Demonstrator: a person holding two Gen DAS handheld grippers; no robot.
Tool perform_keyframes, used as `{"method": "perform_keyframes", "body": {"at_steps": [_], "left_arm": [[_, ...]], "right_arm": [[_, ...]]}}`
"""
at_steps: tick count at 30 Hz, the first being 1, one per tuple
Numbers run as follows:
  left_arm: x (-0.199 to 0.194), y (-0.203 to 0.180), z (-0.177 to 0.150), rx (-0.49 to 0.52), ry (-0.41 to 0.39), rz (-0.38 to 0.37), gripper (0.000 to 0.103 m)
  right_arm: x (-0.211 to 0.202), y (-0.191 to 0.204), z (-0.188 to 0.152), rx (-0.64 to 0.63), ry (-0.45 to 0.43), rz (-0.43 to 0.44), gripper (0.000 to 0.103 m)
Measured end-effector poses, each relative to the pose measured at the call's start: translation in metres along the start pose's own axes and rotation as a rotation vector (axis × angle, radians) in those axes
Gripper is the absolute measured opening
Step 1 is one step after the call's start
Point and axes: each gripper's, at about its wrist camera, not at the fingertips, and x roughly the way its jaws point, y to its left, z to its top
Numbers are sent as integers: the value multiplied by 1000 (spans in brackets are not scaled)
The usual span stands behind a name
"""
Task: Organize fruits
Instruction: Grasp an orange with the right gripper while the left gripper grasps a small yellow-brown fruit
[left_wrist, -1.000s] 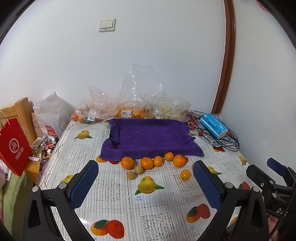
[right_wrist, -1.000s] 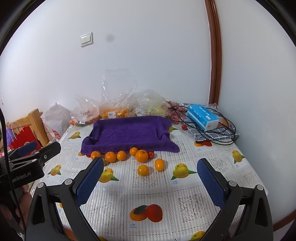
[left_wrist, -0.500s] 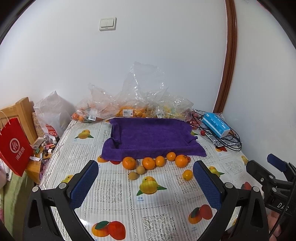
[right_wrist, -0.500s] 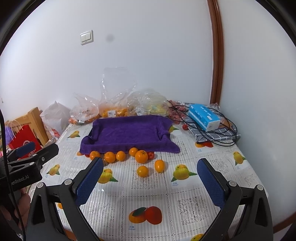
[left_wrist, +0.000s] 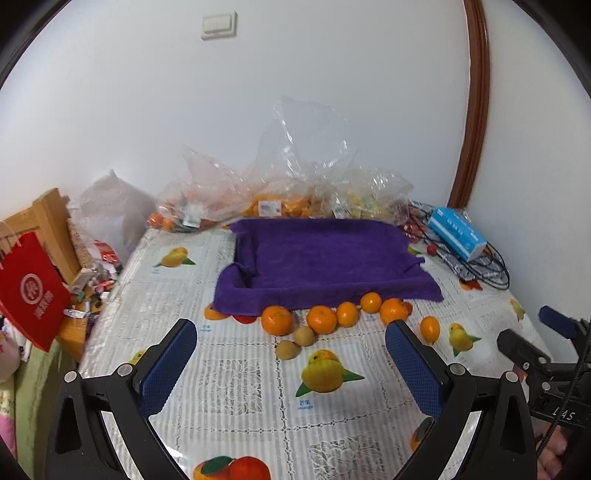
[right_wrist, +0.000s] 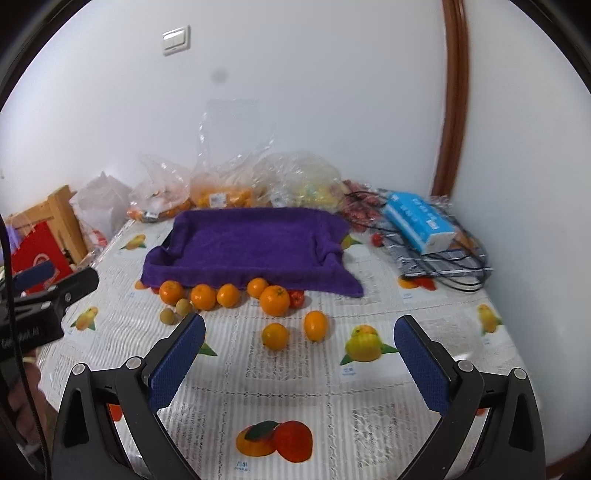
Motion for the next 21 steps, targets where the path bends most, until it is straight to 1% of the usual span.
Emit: {"method": "perform_keyframes", "body": {"at_steps": [2,4,7,9,11,13,14,15,17,21], "left_arm": [[13,4,-4,-6,25,-9,102],[25,8,-8,-7,35,4,102],[44,15,-16,-5,54,30,102],[55,19,-20,-13,72,42,102],[69,24,-25,-27,92,46,102],[82,30,-29,-38,105,45,97],[87,33,-30,-44,112,48,97],[92,34,-31,-49,120,47,95],[102,39,-33,-59,139,32,94],[112,45,-35,-50,140,51,94]], "right_arm": [[15,-4,-9,1,23,24,101],[30,-10,-16,11,36,29,101],[56,-20,-27,47,72,-1,100],[70,-26,-31,62,106,-12,91],[84,-33,-34,83,130,-4,87],[98,-41,-36,126,152,14,79],[105,-43,-37,142,163,21,70],[112,-45,-38,158,178,27,66],[125,-48,-38,175,202,41,61],[145,-44,-36,172,205,77,60]]}}
